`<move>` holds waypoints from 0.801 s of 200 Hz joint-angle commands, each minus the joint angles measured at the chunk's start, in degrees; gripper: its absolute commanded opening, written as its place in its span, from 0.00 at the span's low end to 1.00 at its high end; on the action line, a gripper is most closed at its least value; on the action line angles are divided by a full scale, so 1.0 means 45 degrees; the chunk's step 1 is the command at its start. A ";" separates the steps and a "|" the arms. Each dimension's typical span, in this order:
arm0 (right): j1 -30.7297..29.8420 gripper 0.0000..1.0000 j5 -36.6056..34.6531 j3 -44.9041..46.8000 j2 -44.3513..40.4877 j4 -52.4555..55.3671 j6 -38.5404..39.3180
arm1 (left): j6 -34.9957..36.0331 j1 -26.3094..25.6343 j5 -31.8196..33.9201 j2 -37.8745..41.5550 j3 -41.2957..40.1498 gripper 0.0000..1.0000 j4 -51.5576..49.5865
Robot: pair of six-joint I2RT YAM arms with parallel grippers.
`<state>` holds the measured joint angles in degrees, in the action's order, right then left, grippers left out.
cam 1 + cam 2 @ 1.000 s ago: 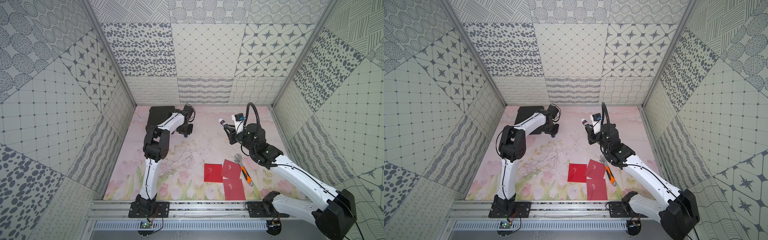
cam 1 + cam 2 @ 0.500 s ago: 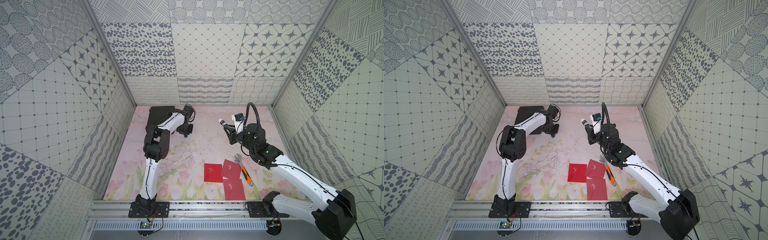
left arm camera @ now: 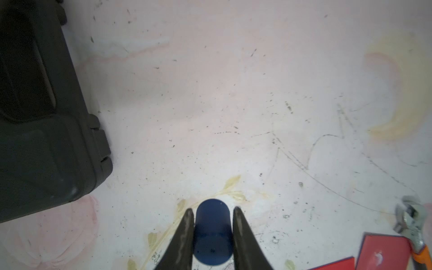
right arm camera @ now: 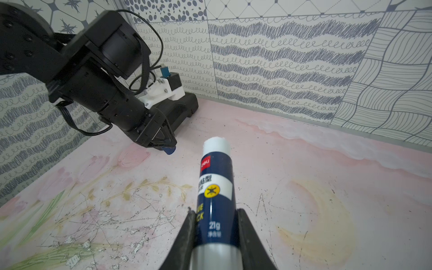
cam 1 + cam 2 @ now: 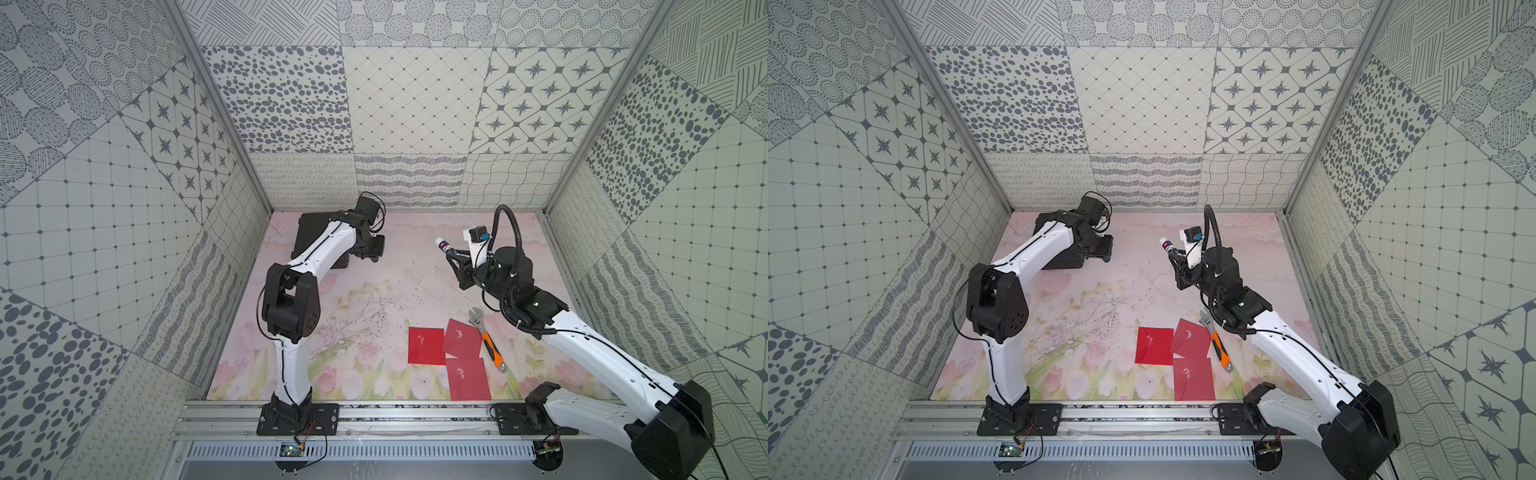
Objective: Seal the envelope with a glue stick
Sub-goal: Pick up the lid from the center of the board, then close the lid of the glue stick.
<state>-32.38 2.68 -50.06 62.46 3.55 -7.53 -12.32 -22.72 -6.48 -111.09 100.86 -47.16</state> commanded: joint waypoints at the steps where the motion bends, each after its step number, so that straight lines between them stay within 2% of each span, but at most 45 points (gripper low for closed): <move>1: 0.0040 0.14 0.1004 -0.0580 -0.0668 -0.1063 0.0024 | -0.0266 0.0079 -0.3317 0.2216 -0.0864 0.20 0.1877; 54: 0.0030 0.14 0.3712 -0.1141 -0.1532 -0.2241 0.0378 | -0.1452 0.0069 -0.7783 0.5627 -0.2137 0.18 0.5704; 97: 0.0012 0.15 0.5335 -0.1812 -0.2053 -0.2978 0.0474 | -0.3990 0.0068 -1.0525 0.7685 -0.3605 0.17 1.0606; 160: 0.0009 0.15 0.7521 -0.3075 -0.2273 -0.3331 0.0482 | -0.8297 0.0069 -1.2697 0.8841 -0.4896 0.14 1.7972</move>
<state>-32.40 31.62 -60.97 53.52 -8.03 -5.74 -32.97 -22.72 -50.13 -73.41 81.03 1.67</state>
